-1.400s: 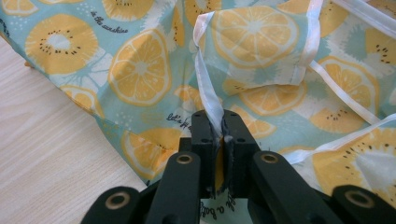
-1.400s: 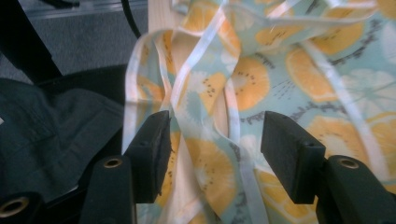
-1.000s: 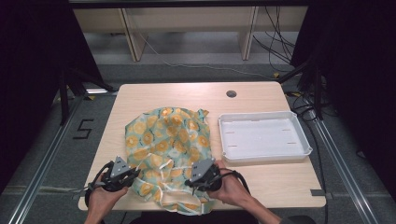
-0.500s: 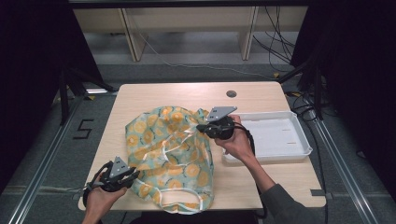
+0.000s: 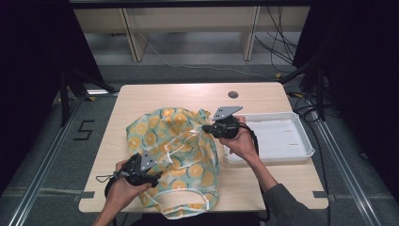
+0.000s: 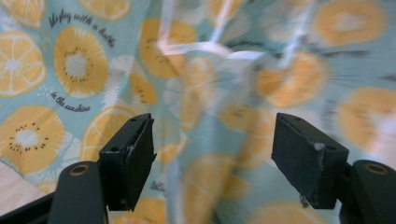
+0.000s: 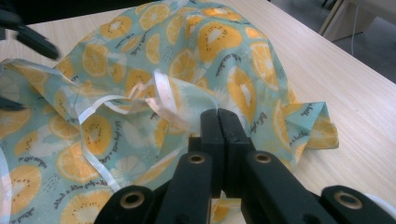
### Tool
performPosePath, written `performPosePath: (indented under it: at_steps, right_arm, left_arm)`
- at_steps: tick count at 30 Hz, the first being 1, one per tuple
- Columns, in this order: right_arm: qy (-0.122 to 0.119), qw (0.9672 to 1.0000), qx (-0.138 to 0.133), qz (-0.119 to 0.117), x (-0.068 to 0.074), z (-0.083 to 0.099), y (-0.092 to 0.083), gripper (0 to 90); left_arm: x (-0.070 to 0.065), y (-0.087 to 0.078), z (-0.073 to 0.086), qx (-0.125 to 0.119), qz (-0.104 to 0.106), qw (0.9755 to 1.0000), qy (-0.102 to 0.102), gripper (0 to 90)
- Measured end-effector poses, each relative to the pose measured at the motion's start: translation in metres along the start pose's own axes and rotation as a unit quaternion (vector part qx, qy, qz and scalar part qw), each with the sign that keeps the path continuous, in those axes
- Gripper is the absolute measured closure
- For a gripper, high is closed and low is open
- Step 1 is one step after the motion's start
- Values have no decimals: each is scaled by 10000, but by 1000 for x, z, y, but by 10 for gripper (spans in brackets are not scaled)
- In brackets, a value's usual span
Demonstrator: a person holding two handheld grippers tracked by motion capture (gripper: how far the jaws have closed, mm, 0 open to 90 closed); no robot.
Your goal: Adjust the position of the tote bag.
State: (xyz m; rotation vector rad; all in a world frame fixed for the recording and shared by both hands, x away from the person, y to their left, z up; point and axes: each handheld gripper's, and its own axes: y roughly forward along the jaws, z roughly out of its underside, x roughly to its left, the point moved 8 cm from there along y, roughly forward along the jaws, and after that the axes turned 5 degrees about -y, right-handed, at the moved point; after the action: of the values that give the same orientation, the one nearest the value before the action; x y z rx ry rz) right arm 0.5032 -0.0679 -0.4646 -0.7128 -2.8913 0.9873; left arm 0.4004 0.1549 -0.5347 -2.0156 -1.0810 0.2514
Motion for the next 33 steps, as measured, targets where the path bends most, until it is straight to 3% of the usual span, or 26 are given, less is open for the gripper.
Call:
performPosePath:
  at_steps: [1, 2, 3, 6, 7, 8, 9, 10, 12, 13, 16, 18, 19, 21, 24, 26, 27, 28, 29, 30, 31, 32, 33]
  right_arm:
    - [-7, 10000, -46, 51, -1, 0, 1, 900]
    - [-7, 10000, -46, 51, -1, 0, 1, 900]
    - [11, 10000, -39, 41, -1, 1, 3, 900]
    - [94, 9999, 13, 49, -2, 4, 4, 900]
    - [67, 10000, 37, 50, -3, 5, 4, 900]
    - [67, 10000, 37, 50, -3, 5, 4, 900]
    - [77, 9999, 79, 61, -5, 7, 5, 900]
    - [77, 9999, 79, 61, -5, 7, 5, 900]
    - [72, 9999, 81, 80, -7, 9, 6, 900]
    - [38, 9999, 107, 63, -7, 10, 6, 900]
    - [-50, 9993, 352, 76, 0, 16, 9, 826]
    - [-71, 9991, 387, 137, 1, 15, 9, 781]
    - [-77, 9989, 421, 196, 2, 15, 8, 704]
    - [-35, 9985, 430, 334, 6, 8, -4, 530]
    - [-25, 9992, 257, 317, 14, 0, -17, 458]
    - [-51, 9999, 108, 70, 30, -6, -28, 417]
    - [-157, 9997, 100, -149, 49, -7, -34, 395]
    - [-157, 9997, 100, -149, 49, -7, -34, 395]
    - [-329, 9989, 228, -253, 67, -3, -29, 364]
    - [-329, 9989, 228, -253, 67, -3, -29, 364]
    - [-434, 9975, 442, -347, 81, 6, -17, 342]
    - [-486, 9962, 562, -455, 86, 12, -8, 334]
    - [-486, 9962, 562, -455, 86, 12, -8, 334]
  left_arm:
    - [2, 12, 2, 201, 79, 9997, 104, 324]
    - [2, 12, 2, 201, 79, 9997, 104, 368]
    - [-2, 21, 1, 230, 231, 9987, 391, 456]
    - [-4, 20, -4, 179, 183, 9972, 703, 812]
    - [-4, 14, -8, 96, 249, 9971, 714, 876]
    - [-4, 14, -8, 96, 249, 9971, 714, 889]
    - [-3, -2, -23, -308, 386, 9969, 615, 893]
    - [-3, -2, -23, -308, 386, 9969, 615, 894]
    - [2, -23, -39, -693, 657, 9945, 436, 894]
    - [8, -33, -48, -852, 714, 9929, 426, 894]
    - [29, -50, -70, -1131, 789, 9904, 82, 894]
    - [34, -49, -73, -1138, 781, 9904, 81, 893]
    - [38, -48, -74, -1114, 756, 9909, -38, 893]
    - [46, -44, -77, -1086, 753, 9912, -89, 893]
    - [50, -39, -78, -1072, 774, 9909, -238, 893]
    - [53, -37, -79, -1035, 785, 9910, -307, 893]
    - [54, -36, -79, -1036, 817, 9906, -349, 892]
    - [56, -35, -80, -1064, 791, 9905, -372, 892]
    - [58, -34, -80, -1068, 786, 9902, -444, 892]
    - [58, -34, -80, -1068, 786, 9902, -444, 892]
    - [59, -34, -81, -1092, 780, 9900, -438, 892]
    - [60, -34, -81, -1084, 793, 9903, -367, 891]
    - [60, -35, -80, -1075, 786, 9901, -441, 891]
